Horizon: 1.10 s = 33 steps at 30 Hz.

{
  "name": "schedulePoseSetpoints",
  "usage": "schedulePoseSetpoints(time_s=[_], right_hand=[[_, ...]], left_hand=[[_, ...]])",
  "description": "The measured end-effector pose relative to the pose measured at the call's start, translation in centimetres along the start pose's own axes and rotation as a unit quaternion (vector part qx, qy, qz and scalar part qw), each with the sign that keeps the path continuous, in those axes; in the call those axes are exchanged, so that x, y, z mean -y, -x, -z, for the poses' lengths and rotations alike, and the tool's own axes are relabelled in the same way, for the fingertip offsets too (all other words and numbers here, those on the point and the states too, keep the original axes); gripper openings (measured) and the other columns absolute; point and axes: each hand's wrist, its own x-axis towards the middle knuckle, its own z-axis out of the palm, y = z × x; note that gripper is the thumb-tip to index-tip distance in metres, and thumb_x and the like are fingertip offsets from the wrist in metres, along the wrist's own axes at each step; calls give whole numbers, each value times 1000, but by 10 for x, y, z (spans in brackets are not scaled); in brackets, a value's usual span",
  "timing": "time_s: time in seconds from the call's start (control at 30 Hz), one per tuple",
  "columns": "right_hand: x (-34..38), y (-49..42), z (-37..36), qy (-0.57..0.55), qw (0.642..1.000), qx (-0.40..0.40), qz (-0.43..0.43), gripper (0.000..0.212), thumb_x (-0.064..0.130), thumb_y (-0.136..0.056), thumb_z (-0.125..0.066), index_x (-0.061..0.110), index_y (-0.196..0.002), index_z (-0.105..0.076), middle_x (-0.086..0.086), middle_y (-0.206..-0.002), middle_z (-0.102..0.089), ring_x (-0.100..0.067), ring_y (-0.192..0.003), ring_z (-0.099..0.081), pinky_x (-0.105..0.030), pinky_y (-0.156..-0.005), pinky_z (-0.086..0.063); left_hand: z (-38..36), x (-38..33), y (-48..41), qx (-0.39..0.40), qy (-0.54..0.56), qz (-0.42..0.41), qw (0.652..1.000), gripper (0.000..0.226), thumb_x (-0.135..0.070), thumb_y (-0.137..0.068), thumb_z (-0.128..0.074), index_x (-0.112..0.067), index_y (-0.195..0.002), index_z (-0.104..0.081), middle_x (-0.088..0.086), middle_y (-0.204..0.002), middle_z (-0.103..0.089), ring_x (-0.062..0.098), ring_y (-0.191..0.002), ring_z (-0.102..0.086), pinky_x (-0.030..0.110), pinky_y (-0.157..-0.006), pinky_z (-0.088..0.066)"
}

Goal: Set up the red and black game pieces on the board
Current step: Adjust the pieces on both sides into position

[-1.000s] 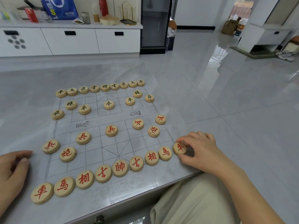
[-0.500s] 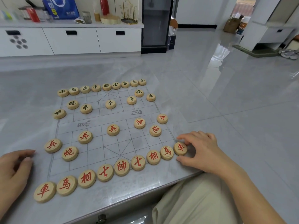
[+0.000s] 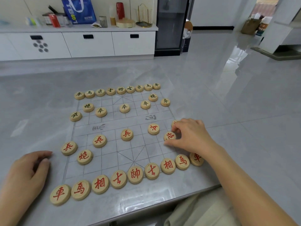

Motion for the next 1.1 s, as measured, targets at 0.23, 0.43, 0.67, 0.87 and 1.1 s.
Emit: schedulePoseSetpoints(time_s=[0.23, 0.43, 0.67, 0.87, 1.1], right_hand=[[-10, 9, -3, -44, 999, -3, 15, 55, 63, -71, -63, 43, -121, -53, 15, -104, -39, -9, -112, -38, -33, -98, -23], [-12, 8, -6, -63, 998, 0, 18, 47, 55, -73, -65, 45, -118, -56, 14, -104, -38, -6, -105, -33, -28, -91, -20], [-18, 9, -6, -75, 997, 0, 11, 58, 59, -70, -66, 49, -124, -49, 16, -106, -36, -3, -103, -28, -27, -92, -18], [-19, 8, -6, -93, 995, 9, 18, 56, 61, -69, -67, 47, -121, -52, 16, -107, -39, -4, -104, -30, -27, -92, -19], [-41, -9, -8, -168, 973, -119, -105, 32, 39, -83, -62, 34, -115, -59, 8, -103, -50, -16, -105, -49, -39, -95, -34]], left_hand=[[1, 0, 1, 8, -12, 0, 1000, 24, -47, -86, -33, -50, -100, -53, -3, -100, -61, 14, -87, -58, 46, -77, -53], [4, -9, 3, -1, -4, -6, 1000, 23, -43, -86, -35, -49, -97, -54, -2, -97, -61, 16, -84, -57, 47, -75, -52], [4, -8, 2, -19, 0, -5, 1000, 23, -45, -84, -36, -51, -96, -54, 0, -94, -61, 19, -80, -57, 48, -74, -51], [3, -2, 1, -7, 2, 1, 1000, 23, -45, -85, -36, -51, -98, -54, -1, -98, -61, 17, -84, -58, 36, -82, -49], [2, 2, -1, 12, -5, 8, 1000, 21, -38, -89, -40, -50, -100, -53, -3, -100, -60, 14, -86, -57, 20, -76, -45]])
